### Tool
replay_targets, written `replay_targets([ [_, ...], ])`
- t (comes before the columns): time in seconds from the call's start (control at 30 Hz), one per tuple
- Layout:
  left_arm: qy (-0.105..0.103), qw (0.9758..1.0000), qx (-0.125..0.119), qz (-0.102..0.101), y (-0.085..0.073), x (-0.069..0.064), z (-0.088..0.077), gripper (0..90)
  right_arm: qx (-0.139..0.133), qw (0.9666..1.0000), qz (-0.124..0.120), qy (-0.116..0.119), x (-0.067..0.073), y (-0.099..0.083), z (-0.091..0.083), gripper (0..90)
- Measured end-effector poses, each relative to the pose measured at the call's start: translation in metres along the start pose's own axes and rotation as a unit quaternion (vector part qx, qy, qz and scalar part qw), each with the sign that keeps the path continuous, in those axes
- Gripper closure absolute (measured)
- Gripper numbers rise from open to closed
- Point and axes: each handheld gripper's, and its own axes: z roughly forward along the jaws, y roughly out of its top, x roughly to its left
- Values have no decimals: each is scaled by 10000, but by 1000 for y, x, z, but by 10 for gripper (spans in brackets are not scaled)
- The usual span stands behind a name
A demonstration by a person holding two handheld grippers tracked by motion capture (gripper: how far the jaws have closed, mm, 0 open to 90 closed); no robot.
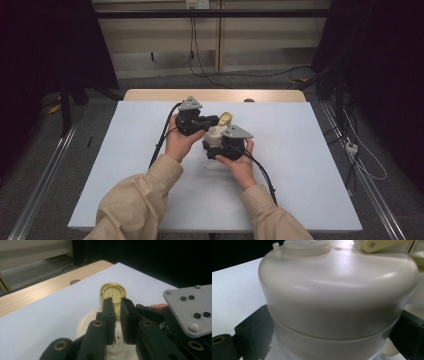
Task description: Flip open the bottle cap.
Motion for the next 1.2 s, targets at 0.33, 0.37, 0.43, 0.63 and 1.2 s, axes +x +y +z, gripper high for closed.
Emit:
replay_targets([
  [0.33,117,9999,54,-59,0,1,-2,560,128,9999,88,-70,2,2,-5,45],
  [0.37,115,9999,72,-72,0,1,-2,524,141,9998,108,-62,2,2,-6,45],
  [0.43,153,9998,92,-83,0,0,-3,465,147,9997,168,-48,1,1,-6,45],
  [0.63,197,9996,173,-94,-1,0,-3,329,289,9994,205,-45,0,-2,-7,32],
  [1.2,231,9995,144,-136,-5,0,-10,162,337,9991,256,-13,-2,-3,-19,51],
])
